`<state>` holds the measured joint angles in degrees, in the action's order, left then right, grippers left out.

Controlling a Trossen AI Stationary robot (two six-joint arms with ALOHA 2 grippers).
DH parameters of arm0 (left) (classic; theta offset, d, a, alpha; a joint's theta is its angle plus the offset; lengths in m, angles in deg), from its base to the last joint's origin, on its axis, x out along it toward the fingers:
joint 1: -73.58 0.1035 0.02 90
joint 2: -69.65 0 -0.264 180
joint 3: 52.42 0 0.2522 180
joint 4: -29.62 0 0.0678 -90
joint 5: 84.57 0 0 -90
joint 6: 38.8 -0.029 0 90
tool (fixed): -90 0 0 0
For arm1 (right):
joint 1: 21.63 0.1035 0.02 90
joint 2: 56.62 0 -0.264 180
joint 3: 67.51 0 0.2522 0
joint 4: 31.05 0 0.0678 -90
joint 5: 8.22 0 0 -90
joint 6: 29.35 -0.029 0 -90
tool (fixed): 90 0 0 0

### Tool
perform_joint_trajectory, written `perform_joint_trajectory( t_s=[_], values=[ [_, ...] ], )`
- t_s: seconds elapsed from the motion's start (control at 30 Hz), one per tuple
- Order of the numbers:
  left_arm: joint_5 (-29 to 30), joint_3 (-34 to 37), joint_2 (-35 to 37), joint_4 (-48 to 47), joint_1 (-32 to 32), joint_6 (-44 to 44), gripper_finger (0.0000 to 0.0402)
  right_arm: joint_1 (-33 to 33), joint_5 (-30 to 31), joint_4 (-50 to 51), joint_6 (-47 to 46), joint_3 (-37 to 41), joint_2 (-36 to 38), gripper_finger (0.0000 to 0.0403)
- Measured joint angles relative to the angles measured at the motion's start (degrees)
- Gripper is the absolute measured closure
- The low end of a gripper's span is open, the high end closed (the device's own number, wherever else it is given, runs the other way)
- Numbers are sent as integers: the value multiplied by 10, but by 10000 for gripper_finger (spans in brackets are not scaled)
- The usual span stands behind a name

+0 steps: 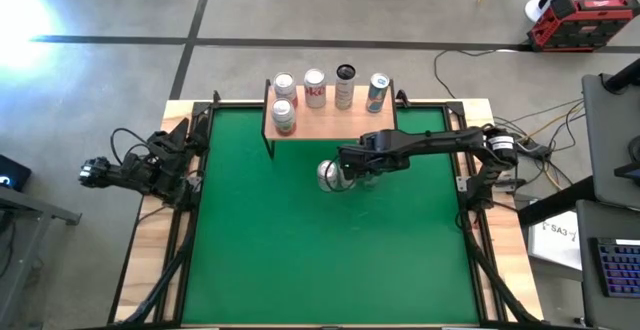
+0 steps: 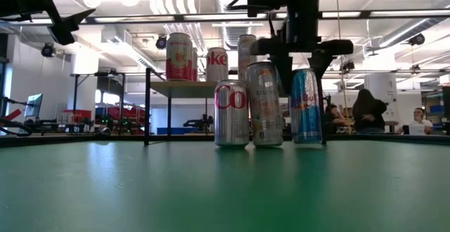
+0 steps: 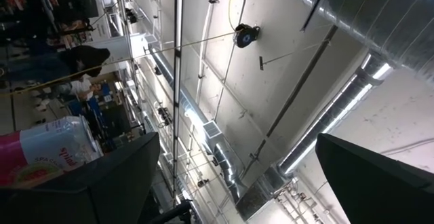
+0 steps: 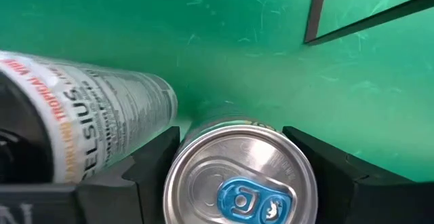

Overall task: Place canned beverage on shelf
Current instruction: Put the blue soda can on the shelf aligned with the other blue soda can

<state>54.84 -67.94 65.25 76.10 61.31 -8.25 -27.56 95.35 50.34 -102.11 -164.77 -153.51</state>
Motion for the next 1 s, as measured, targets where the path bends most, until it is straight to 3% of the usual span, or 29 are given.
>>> perform_joint_trajectory(
  t_s=[0.23, 0.67, 1.0],
  values=[
    [0, 0, 0, 0, 0, 0, 22, 0, 0, -3, -22, 0, 0, 146],
    [0, 0, 0, 0, 0, 0, 22, 16, -15, 30, -31, 0, 0, 147],
    [0, 0, 0, 0, 0, 0, 22, 33, -15, 52, -45, 0, 3, 82]
  ],
)
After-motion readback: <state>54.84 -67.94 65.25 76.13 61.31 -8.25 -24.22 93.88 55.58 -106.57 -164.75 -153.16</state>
